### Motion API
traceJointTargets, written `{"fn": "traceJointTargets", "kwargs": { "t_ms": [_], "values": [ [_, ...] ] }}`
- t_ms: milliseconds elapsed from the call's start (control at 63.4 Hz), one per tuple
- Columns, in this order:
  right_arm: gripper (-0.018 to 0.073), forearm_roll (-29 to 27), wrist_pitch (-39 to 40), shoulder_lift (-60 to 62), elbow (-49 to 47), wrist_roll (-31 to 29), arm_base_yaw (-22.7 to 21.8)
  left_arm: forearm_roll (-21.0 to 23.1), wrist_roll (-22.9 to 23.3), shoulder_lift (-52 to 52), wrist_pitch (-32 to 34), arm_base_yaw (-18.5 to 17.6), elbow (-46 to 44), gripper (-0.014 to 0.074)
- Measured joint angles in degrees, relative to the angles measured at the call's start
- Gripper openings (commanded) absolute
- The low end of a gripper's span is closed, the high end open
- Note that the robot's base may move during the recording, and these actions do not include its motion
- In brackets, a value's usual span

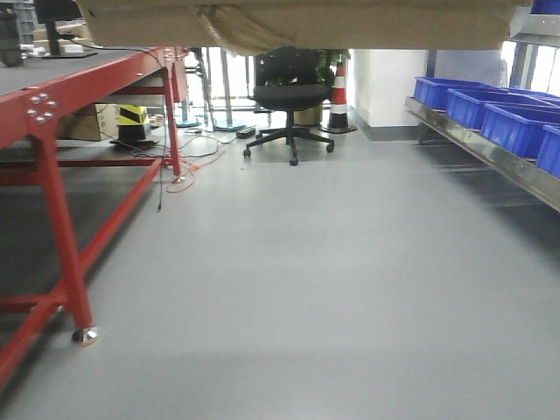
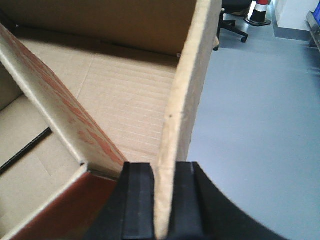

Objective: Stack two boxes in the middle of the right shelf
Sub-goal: 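Carry the boxes with both grippers while driving toward the steel shelf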

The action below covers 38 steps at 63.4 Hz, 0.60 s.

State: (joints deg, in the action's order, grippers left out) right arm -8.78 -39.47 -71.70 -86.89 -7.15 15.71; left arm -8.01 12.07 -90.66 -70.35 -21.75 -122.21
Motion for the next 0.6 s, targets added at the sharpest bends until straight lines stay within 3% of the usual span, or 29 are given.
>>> {"fn": "traceJointTargets", "kwargs": {
  "t_ms": [600],
  "values": [
    [-0.0154,0.0,0.0,0.0,0.0,0.0,0.0,0.0,0.0,0.0,0.0,0.0,0.0,-0.0111]
  ]
}}
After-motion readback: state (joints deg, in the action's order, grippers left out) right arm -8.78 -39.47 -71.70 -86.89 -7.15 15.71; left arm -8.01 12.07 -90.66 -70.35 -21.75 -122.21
